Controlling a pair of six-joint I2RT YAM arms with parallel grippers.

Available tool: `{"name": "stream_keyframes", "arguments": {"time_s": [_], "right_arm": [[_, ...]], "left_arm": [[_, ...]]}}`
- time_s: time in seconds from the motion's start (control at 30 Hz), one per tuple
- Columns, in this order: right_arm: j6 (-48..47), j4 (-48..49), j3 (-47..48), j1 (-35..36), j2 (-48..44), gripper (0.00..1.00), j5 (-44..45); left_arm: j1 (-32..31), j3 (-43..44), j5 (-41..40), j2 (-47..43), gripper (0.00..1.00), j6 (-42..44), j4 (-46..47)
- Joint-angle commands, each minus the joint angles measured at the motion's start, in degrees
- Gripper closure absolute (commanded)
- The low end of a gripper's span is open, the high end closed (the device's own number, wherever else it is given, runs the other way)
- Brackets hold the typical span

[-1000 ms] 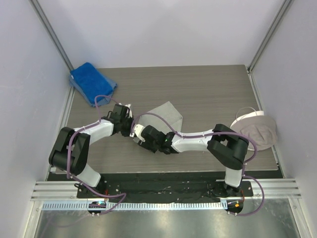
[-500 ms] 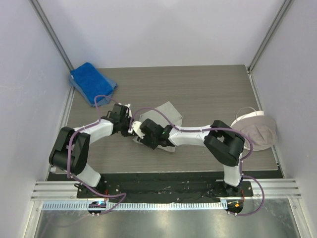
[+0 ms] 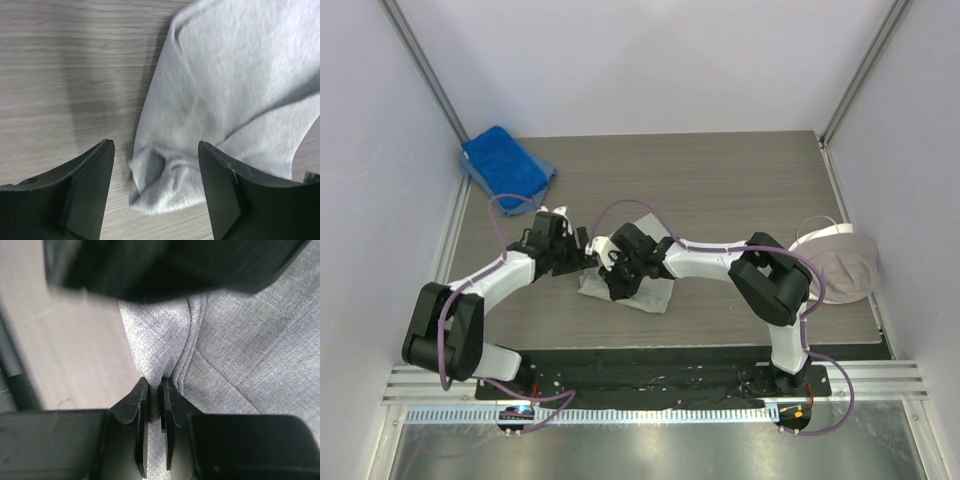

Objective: Fold the napkin, place the utensils inside, and roll it up
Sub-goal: Roll the napkin with the utensil

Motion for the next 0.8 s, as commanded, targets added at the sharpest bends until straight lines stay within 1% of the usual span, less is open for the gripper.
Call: {"name": "stream_keyframes", "arguments": {"time_s": [0.0, 0.1, 0.2, 0.3, 0.33, 0.47, 0.57, 0.67, 0.77], "right_arm": [[2.98, -13.74, -3.68, 0.21, 5.79, 0.92, -14.60], [3.41, -14.00, -3.24, -1.37, 6.23, 0.93, -17.59], [3.68, -14.88, -2.10, -2.86, 7.19, 0.94, -20.75], [4.12, -15.24, -1.22, -3.92, 8.07, 0.94, -22.08], [4.38, -15.41, -0.87, -4.18, 8.42, 0.94, -22.08], [4.47, -16.38, 1.06, -5.06, 10.62, 0.95, -22.35], [4.91, -16.73, 2.20, -5.59, 12.20, 0.96, -22.26], [5.79, -16.73, 3.17, -6.21, 13.52, 0.96, -22.35], [6.32, -16.82, 3.79, -6.73, 14.31, 0.96, -22.61]], "left_arm": [[1.06, -2.73, -4.07, -5.20, 0.27, -1.76, 1.99], [1.32, -4.84, -4.16, -7.91, 0.27, -2.28, 2.43], [1.32, -7.91, -2.06, -11.77, 0.28, -3.77, 4.09], [1.32, -12.22, -0.48, -15.21, 0.28, -6.50, 5.59], [1.32, -14.23, 1.18, -17.31, 0.28, -7.29, 7.42], [1.24, -17.85, 6.37, -19.18, 0.28, -10.89, 10.60], [1.32, -19.96, 7.52, -19.88, 0.29, -12.92, 11.65], [1.32, -21.45, 7.70, -20.41, 0.33, -13.45, 11.31], [1.24, -22.16, 7.61, -20.58, 0.39, -14.24, 10.34]]}}
